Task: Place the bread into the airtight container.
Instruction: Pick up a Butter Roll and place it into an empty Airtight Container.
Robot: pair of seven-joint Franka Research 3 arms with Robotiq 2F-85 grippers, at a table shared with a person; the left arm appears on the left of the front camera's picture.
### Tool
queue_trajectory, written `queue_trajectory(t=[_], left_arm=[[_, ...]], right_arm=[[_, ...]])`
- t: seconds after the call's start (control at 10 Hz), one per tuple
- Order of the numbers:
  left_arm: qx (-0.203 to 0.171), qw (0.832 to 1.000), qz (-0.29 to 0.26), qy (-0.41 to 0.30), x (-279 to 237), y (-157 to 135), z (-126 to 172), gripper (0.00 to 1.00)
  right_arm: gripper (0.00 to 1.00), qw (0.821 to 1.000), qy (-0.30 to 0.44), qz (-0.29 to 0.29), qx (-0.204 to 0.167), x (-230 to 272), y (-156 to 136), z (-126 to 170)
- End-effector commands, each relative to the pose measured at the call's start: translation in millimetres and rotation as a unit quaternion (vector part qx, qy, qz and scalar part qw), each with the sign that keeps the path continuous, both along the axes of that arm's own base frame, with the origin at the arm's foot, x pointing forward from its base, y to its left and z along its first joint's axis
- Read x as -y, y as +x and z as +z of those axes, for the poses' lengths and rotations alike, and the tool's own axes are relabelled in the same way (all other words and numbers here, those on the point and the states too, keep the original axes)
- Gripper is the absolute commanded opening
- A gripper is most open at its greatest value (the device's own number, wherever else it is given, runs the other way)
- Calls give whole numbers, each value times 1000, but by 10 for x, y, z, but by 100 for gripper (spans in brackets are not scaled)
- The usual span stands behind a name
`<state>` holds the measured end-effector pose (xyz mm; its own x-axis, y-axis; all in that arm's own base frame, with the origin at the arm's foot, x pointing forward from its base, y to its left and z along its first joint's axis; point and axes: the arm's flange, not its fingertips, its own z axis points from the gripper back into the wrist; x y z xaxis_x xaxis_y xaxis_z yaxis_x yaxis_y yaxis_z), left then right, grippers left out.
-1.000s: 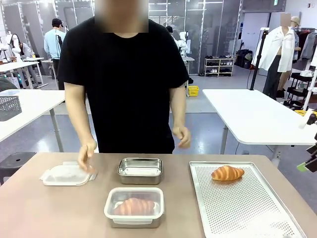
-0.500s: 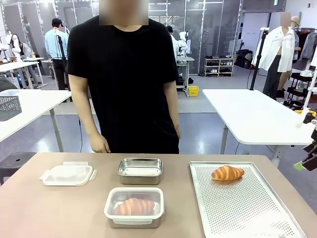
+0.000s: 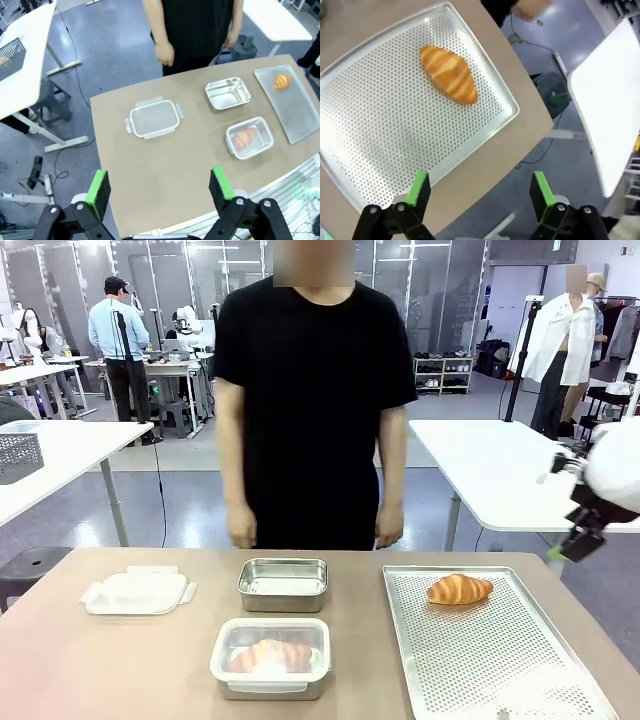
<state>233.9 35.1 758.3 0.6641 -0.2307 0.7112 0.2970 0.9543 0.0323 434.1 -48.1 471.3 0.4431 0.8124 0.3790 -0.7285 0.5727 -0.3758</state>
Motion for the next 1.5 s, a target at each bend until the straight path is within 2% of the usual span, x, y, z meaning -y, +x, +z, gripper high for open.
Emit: queue_trajectory(t=[0.0, 0.2, 0.5, 0.8, 1.0, 1.3, 1.4], left_arm=[[0, 1000, 3, 3, 16, -7, 3, 100], [0, 1000, 3, 3, 16, -7, 3, 100], [0, 1000, 3, 3, 16, -7, 3, 100], [0, 1000, 3, 3, 16, -7, 3, 100], [0, 1000, 3, 3, 16, -7, 3, 100], [0, 1000, 3, 3, 16, -7, 3, 100], [0, 1000, 3, 3, 16, -7, 3, 100]], right_arm=[[100, 999, -46, 12, -7, -300, 345, 10], [100, 996, -81, 40, -25, -594, 573, -73], [100, 985, -105, 104, -87, -938, 781, -391], [100, 975, -119, 156, -109, -1166, 905, -725], [100, 966, -119, 195, -119, -1184, 1010, -852], [100, 960, -102, 213, -148, -1109, 1251, -1000], [100, 951, -97, 248, -155, -1091, 1320, -1078]])
